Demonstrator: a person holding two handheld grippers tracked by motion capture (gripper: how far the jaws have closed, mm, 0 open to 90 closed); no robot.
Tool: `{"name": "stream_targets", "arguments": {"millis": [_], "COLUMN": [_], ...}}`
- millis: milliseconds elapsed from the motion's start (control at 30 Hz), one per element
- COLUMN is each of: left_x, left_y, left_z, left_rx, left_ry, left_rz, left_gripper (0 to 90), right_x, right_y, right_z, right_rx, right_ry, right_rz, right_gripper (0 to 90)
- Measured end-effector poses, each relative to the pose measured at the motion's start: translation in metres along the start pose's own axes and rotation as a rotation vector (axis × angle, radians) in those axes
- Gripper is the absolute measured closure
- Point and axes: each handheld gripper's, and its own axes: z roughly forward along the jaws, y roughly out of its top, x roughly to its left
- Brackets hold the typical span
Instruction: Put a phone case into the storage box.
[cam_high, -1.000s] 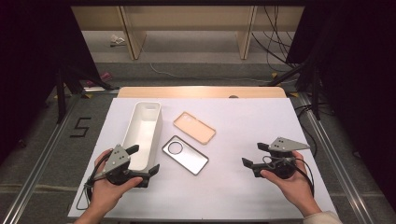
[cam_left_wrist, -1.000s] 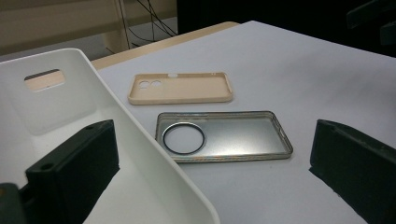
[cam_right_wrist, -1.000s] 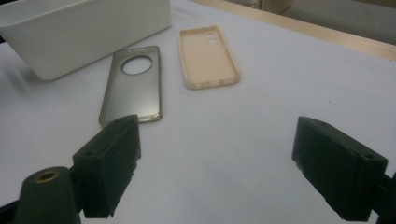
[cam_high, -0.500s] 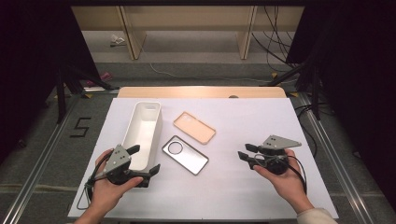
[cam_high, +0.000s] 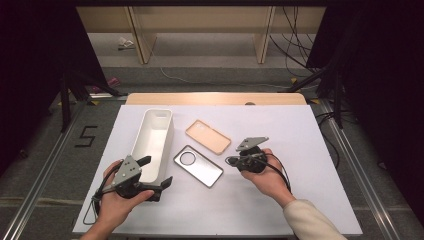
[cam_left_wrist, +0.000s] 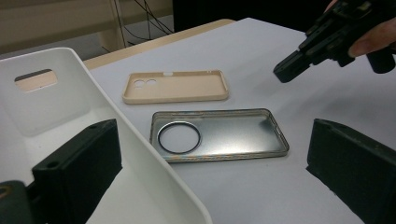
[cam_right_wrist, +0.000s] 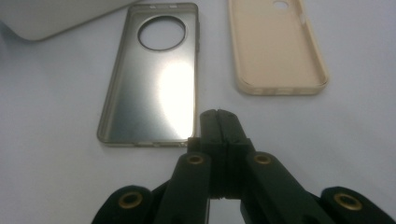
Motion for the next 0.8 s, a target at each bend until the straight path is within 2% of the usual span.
{"name": "stream_targets", "arguments": {"millis": [67,433,567,800], "left_x": [0.0,-0.001,0.0,-0.001], "left_y": [0.0,0.0,-0.001,0.0], "left_z": [0.0,0.0,0.0,0.0], "left_rx": [0.001,0.001,0.001,-0.001], "left_ry": [0.0,-0.004,-0.006,-0.006], "left_rz": [0.0,-0.001,-0.002,-0.002], "left_gripper": [2.6,2.7,2.7,2.7], "right_x": [-0.002,-0.003,0.001,0.013], "right_y": [0.004,0.007,0.007,0.008], "right_z": [0.015,0.048,0.048,0.046], "right_rx": [0.045,0.161,0.185,0.22], "right_ry": [0.0,0.011,0.021,0.05], "right_rz": [0.004,-0.012,-0.021,-0.085], "right_gripper": [90.0,90.0,90.0,90.0]}}
